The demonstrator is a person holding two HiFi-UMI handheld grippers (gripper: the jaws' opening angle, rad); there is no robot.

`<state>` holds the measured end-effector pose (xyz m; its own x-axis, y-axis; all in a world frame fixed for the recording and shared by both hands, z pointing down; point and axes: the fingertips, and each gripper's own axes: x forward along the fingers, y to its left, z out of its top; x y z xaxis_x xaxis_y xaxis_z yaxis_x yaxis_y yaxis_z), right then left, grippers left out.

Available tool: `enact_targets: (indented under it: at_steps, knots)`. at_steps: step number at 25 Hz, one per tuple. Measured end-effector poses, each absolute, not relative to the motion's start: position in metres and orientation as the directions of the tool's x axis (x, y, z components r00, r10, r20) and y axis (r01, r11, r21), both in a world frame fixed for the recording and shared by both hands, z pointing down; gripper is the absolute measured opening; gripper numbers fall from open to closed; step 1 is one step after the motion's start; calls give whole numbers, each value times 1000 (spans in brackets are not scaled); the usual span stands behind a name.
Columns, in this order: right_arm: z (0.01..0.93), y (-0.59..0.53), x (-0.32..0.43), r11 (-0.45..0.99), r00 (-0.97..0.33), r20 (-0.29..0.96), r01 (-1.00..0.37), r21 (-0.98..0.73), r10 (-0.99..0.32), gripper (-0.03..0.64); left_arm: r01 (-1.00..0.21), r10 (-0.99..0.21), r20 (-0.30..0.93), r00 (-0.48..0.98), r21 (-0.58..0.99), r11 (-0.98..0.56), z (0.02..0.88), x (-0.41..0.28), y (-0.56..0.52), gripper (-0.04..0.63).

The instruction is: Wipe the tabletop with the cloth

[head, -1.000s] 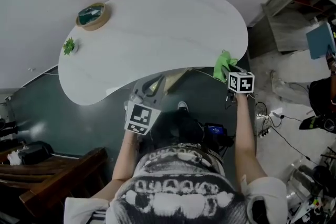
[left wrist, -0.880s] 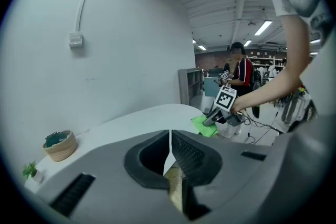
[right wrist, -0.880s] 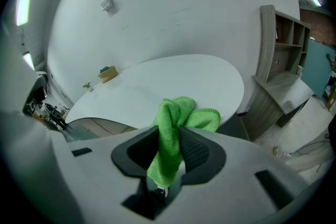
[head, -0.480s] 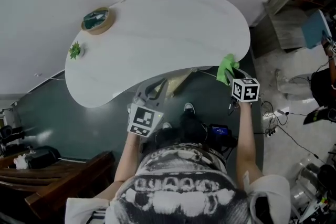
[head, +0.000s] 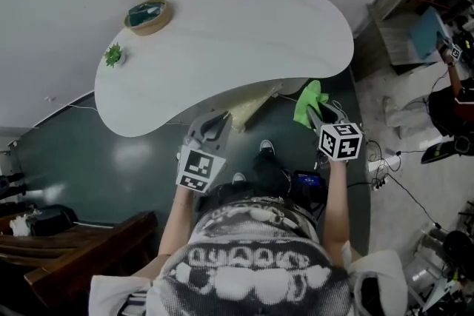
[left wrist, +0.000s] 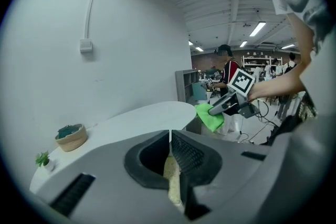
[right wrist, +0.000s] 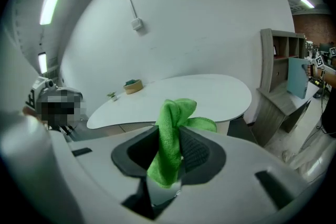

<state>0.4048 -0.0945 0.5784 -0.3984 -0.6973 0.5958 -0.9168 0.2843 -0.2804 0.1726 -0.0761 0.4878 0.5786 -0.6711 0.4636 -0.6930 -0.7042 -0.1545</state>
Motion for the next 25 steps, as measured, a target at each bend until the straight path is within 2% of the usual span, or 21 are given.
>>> enact_targets:
  at_steps: [12, 25]
  knots:
    - [550, 16, 291, 364, -450, 551, -893, -265, -703, 120, -718, -704, 418, 574, -155, -678, 477, 84, 26, 12]
    - [541, 120, 219, 407, -470, 550, -881, -242, -690, 118, -677, -656, 417, 629, -120, -726, 489, 56, 119, 12]
